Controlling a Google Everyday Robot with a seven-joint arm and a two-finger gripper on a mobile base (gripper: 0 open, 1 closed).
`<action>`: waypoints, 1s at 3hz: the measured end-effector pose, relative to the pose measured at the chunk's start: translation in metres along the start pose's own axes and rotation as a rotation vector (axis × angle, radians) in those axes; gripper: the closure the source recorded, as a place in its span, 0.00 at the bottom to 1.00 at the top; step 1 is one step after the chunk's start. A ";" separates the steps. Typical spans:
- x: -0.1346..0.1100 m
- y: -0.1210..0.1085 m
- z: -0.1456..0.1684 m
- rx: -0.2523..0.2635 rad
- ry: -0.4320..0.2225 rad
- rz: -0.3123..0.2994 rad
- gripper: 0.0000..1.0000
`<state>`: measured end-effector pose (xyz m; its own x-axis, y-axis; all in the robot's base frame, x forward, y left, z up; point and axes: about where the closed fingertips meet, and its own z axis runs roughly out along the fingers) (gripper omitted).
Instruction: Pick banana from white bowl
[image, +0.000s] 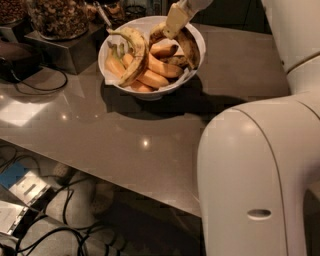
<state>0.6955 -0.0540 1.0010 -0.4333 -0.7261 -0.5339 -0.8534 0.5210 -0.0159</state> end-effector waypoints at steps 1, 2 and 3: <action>0.013 0.001 -0.018 -0.012 -0.028 0.028 1.00; 0.035 0.001 -0.044 -0.010 -0.056 0.066 1.00; 0.032 -0.003 -0.040 -0.002 -0.067 0.068 1.00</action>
Offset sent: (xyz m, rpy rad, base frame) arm -0.0724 -0.0882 0.0258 0.0900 0.0419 -0.0812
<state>0.6724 -0.0970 1.0180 -0.4696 -0.6573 -0.5894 -0.8233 0.5671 0.0236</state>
